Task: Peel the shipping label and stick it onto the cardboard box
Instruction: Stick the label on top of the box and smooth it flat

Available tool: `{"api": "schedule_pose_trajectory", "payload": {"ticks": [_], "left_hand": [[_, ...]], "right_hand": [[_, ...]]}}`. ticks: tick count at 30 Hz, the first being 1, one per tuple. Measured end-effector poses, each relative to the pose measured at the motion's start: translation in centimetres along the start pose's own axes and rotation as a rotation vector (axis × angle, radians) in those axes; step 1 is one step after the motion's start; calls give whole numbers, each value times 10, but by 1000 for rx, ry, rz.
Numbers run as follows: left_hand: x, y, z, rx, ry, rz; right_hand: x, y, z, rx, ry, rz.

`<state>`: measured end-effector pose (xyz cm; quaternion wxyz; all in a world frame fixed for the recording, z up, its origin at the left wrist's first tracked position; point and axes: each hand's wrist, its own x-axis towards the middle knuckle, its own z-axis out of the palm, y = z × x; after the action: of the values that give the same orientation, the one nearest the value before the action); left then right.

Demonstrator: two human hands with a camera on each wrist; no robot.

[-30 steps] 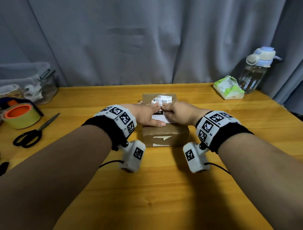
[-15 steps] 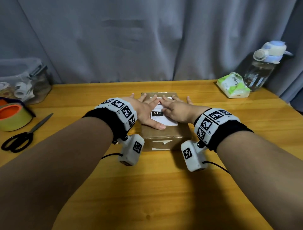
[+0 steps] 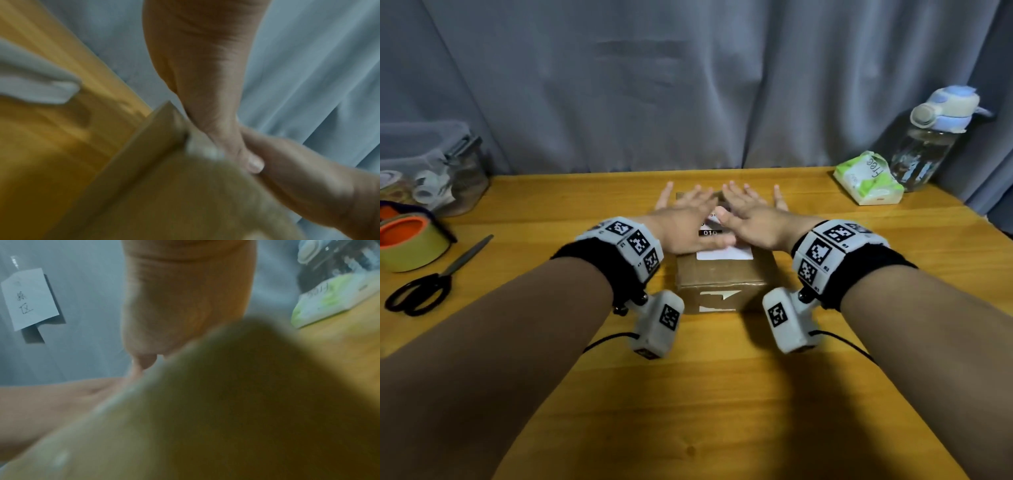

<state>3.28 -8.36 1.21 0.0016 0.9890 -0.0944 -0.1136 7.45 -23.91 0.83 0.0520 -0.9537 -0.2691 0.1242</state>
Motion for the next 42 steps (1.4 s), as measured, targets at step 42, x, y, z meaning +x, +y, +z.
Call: {"api": "schedule_pose_trajectory", "payload": {"ticks": [42], "left_hand": [[-21, -23, 12, -196, -62, -113]], "right_hand": [[-22, 13, -10, 61, -110, 37]]}}
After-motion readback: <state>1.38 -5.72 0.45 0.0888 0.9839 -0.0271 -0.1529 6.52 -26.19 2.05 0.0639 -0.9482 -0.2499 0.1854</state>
